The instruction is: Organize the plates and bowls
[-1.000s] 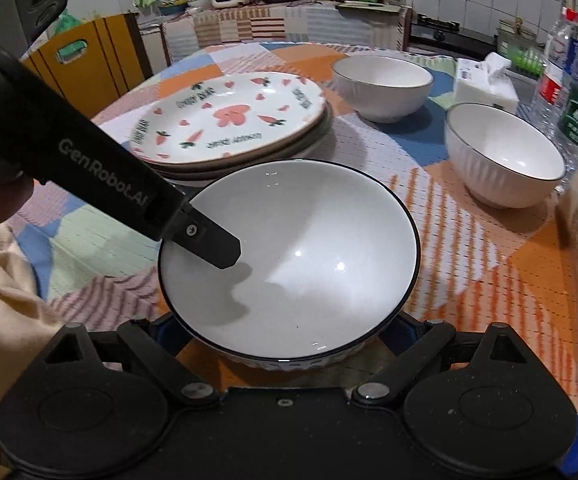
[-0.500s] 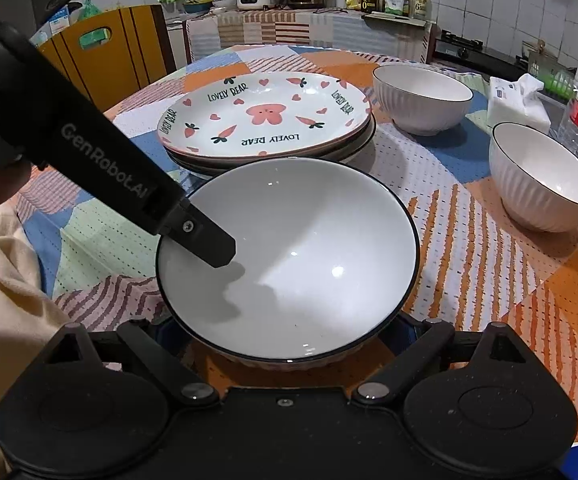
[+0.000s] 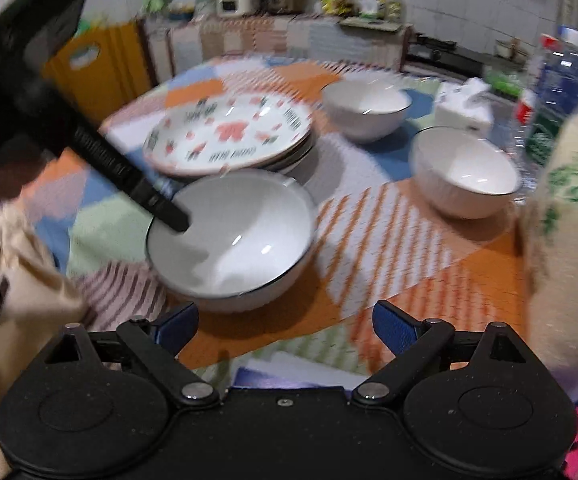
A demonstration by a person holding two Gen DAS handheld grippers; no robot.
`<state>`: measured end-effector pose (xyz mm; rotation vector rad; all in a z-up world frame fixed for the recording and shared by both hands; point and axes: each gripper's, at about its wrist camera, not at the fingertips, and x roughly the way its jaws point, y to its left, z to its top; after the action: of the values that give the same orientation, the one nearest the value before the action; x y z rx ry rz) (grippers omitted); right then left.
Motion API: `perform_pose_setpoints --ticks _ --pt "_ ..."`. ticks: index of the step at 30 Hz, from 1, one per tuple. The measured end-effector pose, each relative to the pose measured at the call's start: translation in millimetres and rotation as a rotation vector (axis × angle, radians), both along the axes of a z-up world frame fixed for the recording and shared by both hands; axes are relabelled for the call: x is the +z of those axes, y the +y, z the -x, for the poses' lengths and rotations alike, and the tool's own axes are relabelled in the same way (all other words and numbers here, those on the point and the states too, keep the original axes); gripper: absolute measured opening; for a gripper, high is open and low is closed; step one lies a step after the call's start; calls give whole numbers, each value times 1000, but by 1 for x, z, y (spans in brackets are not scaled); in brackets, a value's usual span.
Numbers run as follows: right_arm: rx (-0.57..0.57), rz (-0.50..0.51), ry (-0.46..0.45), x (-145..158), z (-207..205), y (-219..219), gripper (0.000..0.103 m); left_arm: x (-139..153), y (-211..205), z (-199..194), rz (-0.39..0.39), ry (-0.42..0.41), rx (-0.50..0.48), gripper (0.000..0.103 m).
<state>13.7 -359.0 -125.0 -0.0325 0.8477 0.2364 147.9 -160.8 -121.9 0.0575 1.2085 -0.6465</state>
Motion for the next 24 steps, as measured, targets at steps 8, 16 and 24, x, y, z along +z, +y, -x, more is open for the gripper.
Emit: perform_pose_setpoints --ticks 8,16,24 --pt "-199 -65 -75 12 -27 -26 96 31 -17 -29 74 -71 -5 35" --pt "-324 31 -137 -8 -73 -23 96 36 -54 -65 130 -147 26 41" --pt "-432 -27 -115 -39 -104 -35 96 12 -108 -92 143 -141 17 51"
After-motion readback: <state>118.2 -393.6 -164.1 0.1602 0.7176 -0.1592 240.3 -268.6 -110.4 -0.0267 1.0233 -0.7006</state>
